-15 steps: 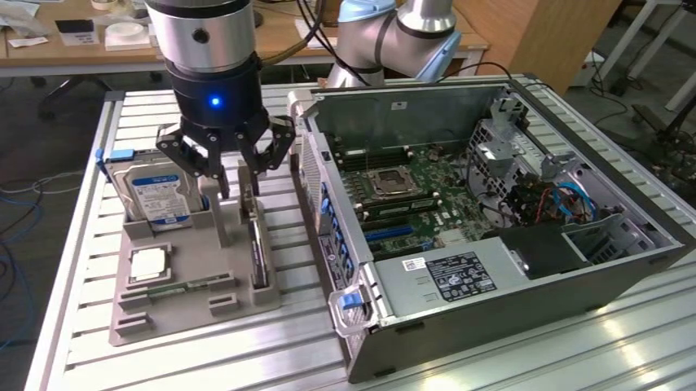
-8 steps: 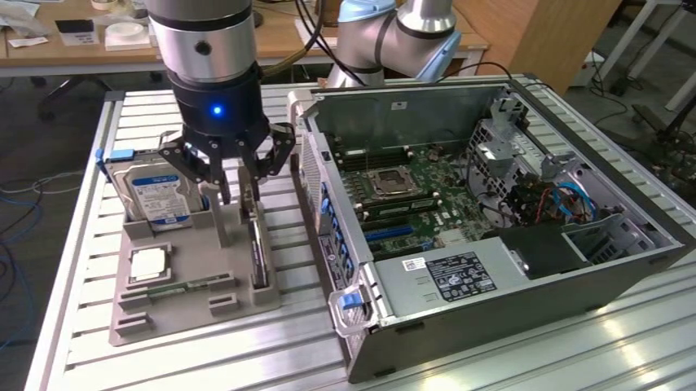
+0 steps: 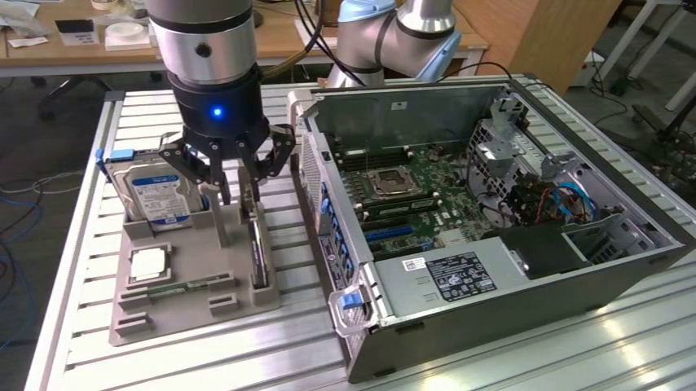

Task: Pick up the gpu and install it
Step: 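Pick up the gpu and move the gpu toward the slot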

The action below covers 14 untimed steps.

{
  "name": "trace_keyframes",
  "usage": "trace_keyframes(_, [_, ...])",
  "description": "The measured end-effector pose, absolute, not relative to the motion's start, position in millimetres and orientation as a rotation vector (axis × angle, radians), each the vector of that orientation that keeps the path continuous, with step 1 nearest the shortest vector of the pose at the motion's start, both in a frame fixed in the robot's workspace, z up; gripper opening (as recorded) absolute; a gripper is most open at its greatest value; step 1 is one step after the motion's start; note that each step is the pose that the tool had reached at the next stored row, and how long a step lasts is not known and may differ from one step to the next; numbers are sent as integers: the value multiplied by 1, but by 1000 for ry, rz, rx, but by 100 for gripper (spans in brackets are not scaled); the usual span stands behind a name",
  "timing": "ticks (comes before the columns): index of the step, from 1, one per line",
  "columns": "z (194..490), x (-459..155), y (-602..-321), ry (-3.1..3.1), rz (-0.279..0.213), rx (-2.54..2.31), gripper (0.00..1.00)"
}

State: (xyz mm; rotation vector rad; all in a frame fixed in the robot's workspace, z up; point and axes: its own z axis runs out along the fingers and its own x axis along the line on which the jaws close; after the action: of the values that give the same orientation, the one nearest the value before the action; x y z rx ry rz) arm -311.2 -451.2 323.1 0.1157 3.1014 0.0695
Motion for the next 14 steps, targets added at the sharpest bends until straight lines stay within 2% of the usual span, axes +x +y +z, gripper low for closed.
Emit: trace_keyframes(14, [313, -311, -451, 3102, 69, 116, 42])
